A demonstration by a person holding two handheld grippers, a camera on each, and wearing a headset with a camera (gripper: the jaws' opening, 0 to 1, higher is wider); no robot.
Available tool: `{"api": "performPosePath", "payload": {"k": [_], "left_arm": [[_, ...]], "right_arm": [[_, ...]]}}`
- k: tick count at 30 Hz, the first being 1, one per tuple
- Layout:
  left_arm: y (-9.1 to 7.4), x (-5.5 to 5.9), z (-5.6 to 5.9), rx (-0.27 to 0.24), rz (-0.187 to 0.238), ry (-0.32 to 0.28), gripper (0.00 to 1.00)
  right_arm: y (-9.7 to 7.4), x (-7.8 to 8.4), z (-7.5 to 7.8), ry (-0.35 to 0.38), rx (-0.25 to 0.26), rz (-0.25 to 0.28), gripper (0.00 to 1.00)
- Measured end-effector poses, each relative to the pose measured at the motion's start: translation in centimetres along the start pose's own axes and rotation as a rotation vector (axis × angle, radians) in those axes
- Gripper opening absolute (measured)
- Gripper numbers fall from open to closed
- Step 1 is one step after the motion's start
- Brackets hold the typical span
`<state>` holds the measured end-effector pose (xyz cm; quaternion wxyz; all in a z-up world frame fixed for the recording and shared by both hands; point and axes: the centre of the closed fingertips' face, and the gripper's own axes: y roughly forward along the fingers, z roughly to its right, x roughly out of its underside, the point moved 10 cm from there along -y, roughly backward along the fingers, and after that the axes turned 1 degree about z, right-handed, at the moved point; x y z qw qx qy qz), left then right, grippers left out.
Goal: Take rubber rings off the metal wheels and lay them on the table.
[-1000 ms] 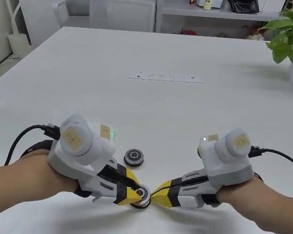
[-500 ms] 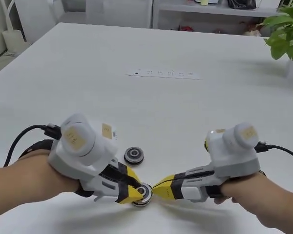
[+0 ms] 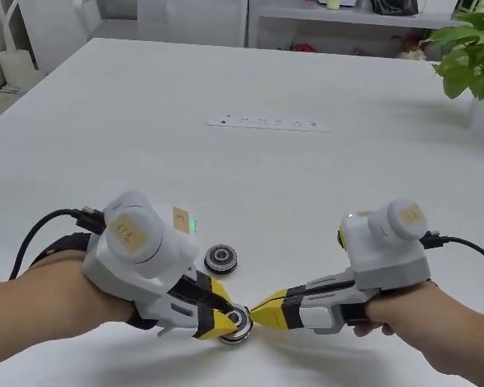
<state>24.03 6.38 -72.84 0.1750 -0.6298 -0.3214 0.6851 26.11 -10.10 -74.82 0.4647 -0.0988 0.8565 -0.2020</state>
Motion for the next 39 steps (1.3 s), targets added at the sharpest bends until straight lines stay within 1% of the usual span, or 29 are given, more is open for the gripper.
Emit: {"api": "performPosePath", "payload": {"k": [9, 15, 18, 21, 23, 30, 32, 39], "left_arm": [[-0.02, -0.02, 0.00, 0.002, -0.001, -0.001, 0.12], [0.00, -0.04, -0.02, 0.002, -0.003, -0.003, 0.12], [0.01, -0.05, -0.04, 0.002, -0.003, -0.004, 0.12], [0.01, -0.05, -0.04, 0.001, -0.003, -0.004, 0.12], [0.01, -0.04, -0.04, 0.001, -0.001, -0.005, 0.12], [0.03, -0.04, -0.04, 0.002, 0.001, -0.012, 0.12], [0.08, -0.12, -0.01, 0.002, -0.001, -0.002, 0.12], [0.09, -0.16, -0.03, 0.004, 0.001, -0.010, 0.13]], "right_arm": [[0.16, -0.04, -0.11, 0.009, -0.018, 0.007, 0.00], [0.42, -0.15, -0.42, 0.014, -0.042, 0.019, 0.00], [0.60, -0.25, -0.60, -0.003, -0.047, 0.014, 0.00], [0.57, -0.43, -0.69, 0.011, -0.065, 0.039, 0.00], [0.57, -0.46, -0.70, -0.008, -0.060, 0.032, 0.00], [0.43, -0.35, -0.53, -0.009, -0.050, 0.026, 0.00], [0.39, -0.39, -0.51, -0.004, -0.051, 0.025, 0.00], [0.31, -0.51, -0.50, 0.016, -0.048, 0.011, 0.00]]}}
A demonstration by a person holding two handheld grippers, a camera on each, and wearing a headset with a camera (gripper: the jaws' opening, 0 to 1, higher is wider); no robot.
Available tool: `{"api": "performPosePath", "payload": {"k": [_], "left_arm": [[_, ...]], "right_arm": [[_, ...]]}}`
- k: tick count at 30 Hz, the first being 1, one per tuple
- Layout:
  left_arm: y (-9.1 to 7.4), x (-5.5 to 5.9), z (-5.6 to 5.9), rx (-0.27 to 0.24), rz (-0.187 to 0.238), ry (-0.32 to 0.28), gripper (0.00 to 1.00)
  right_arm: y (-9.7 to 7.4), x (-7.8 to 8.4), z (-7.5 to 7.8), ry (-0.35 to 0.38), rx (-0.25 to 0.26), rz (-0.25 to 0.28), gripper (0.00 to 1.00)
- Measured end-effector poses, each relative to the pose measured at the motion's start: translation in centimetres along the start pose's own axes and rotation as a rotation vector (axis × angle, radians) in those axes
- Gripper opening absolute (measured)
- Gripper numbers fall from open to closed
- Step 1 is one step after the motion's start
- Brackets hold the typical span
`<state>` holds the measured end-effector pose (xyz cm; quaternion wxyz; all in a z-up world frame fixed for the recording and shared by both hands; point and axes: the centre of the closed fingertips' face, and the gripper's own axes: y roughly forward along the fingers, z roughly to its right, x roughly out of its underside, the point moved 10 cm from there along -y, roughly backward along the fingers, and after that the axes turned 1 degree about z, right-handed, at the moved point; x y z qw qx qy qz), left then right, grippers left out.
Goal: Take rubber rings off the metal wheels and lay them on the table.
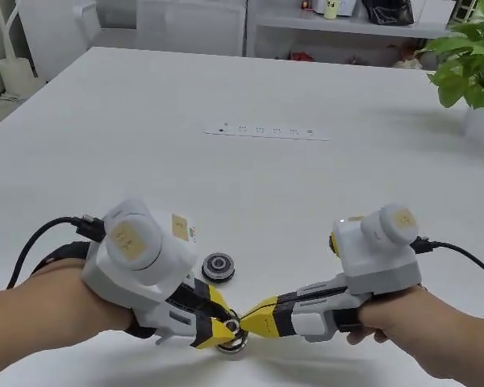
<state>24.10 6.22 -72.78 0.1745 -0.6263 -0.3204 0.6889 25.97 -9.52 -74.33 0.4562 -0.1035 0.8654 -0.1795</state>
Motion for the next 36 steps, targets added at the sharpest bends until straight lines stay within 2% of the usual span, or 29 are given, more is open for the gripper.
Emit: {"api": "performPosePath", "payload": {"k": [8, 11, 19, 24, 30, 32, 36], "left_arm": [[-0.1, -0.1, 0.0, 0.009, -0.017, 0.034, 0.14], [-0.3, -0.1, 0.1, 0.025, -0.023, 0.049, 0.19], [-1.4, -0.5, 0.1, 0.021, 0.005, 0.066, 0.27], [-2.4, -0.6, 0.0, 0.011, 0.034, 0.046, 0.33], [-3.6, -0.2, -0.1, -0.016, 0.050, 0.025, 0.40], [-4.2, -0.2, 0.0, -0.026, 0.072, 0.006, 0.43], [-5.1, 0.0, 0.0, -0.043, 0.084, -0.002, 0.45]], "right_arm": [[-0.2, 0.0, 0.0, 0.006, 0.007, -0.004, 0.00], [-0.2, -0.1, 0.0, 0.007, 0.007, -0.003, 0.00], [-0.2, -0.4, 0.0, 0.007, 0.007, 0.001, 0.00], [-0.2, -0.7, -0.2, 0.006, 0.005, 0.003, 0.00], [-0.1, -0.8, -0.3, 0.004, -0.003, -0.002, 0.00], [-0.1, -0.8, -0.3, 0.005, -0.005, -0.002, 0.00], [-0.1, -1.0, -0.5, 0.005, -0.011, -0.003, 0.00]]}}
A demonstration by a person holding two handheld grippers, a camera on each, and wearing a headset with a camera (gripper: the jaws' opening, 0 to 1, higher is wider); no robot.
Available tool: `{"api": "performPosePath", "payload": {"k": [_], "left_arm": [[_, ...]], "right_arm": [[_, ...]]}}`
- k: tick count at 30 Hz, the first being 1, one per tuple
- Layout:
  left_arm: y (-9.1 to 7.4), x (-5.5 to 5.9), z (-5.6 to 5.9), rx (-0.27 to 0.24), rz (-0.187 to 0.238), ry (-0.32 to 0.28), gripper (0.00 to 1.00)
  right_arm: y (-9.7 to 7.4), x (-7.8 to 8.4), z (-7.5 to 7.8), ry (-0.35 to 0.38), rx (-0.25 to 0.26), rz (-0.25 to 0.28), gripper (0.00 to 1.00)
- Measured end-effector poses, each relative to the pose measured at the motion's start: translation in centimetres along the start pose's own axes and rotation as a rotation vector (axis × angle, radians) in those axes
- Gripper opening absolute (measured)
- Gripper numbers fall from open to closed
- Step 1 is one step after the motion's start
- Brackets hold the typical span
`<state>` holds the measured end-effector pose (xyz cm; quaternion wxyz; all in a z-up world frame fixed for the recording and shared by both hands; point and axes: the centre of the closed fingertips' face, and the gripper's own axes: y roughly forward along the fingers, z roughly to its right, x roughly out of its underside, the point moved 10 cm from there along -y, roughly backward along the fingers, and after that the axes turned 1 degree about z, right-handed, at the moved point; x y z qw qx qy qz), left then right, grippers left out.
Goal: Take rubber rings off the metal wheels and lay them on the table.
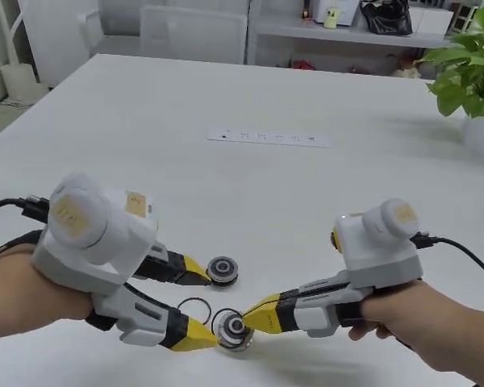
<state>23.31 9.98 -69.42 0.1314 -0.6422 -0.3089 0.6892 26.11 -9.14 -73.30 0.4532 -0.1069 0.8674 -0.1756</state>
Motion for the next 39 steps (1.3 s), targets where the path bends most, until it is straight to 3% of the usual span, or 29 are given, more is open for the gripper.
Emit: {"api": "performPosePath", "payload": {"k": [4, 18, 39], "left_arm": [[-0.9, 0.2, -0.2, -0.036, 0.010, -0.012, 0.51], [-3.0, 1.3, 0.0, -0.080, 0.038, -0.052, 0.60], [-5.5, 3.3, -0.5, -0.133, 0.038, -0.087, 0.66]], "right_arm": [[0.0, -0.3, -0.3, -0.005, -0.007, 0.000, 0.00], [0.4, -1.6, -1.1, -0.011, -0.027, 0.014, 0.00], [3.1, -3.0, 0.0, 0.003, 0.004, 0.028, 0.00]]}}
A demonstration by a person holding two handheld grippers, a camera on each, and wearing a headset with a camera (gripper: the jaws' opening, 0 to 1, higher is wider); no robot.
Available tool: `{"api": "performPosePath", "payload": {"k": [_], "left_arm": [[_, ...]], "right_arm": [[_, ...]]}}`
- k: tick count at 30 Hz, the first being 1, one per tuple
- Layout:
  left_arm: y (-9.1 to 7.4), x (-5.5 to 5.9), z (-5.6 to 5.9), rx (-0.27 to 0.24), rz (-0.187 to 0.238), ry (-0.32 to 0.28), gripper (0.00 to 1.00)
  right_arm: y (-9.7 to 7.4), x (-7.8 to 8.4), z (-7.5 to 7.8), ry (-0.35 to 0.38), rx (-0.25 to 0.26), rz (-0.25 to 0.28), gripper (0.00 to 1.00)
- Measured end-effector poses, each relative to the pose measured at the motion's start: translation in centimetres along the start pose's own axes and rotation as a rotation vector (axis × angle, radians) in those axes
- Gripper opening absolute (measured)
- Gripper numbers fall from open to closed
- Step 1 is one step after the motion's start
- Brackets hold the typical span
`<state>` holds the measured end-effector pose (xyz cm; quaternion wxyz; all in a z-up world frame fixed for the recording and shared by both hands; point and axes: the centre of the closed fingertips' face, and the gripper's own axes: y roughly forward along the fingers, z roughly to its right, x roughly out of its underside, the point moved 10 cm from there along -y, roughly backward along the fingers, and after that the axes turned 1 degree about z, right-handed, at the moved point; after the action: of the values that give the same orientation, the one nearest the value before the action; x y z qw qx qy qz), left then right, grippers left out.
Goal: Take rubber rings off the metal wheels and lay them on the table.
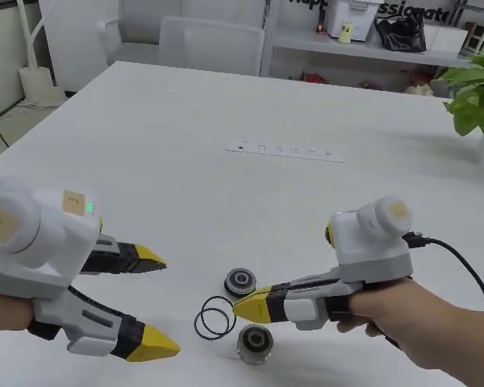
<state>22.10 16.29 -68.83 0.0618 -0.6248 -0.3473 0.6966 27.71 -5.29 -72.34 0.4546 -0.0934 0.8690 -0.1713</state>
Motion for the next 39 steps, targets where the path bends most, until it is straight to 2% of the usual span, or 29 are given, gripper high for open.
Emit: {"api": "performPosePath", "payload": {"k": [5, 10, 19, 24, 28, 32, 39], "left_arm": [[-0.3, 0.4, -0.3, -0.011, 0.002, -0.013, 0.66], [-0.4, 0.8, -0.5, -0.013, 0.002, -0.027, 0.66], [-0.5, 1.0, -0.7, -0.013, -0.004, -0.032, 0.66], [-0.6, 1.2, -0.8, -0.013, -0.008, -0.038, 0.66], [-0.5, 1.3, -0.8, -0.013, -0.009, -0.039, 0.66], [-0.3, 1.4, -0.8, -0.011, -0.012, -0.039, 0.66], [-0.2, 1.5, -0.8, -0.007, -0.021, -0.042, 0.66]], "right_arm": [[0.9, 0.1, 0.6, 0.042, 0.000, 0.002, 0.00], [1.5, 0.4, 1.1, 0.051, 0.011, -0.018, 0.00], [1.7, 0.8, 2.0, 0.091, 0.028, -0.031, 0.00], [1.8, 0.6, 1.4, 0.153, -0.021, 0.011, 0.00], [1.9, 0.7, 1.4, 0.158, -0.026, -0.002, 0.00], [2.1, 0.9, 1.5, 0.143, -0.008, -0.020, 0.00], [1.9, 1.0, 2.1, 0.148, 0.031, -0.014, 0.00]]}}
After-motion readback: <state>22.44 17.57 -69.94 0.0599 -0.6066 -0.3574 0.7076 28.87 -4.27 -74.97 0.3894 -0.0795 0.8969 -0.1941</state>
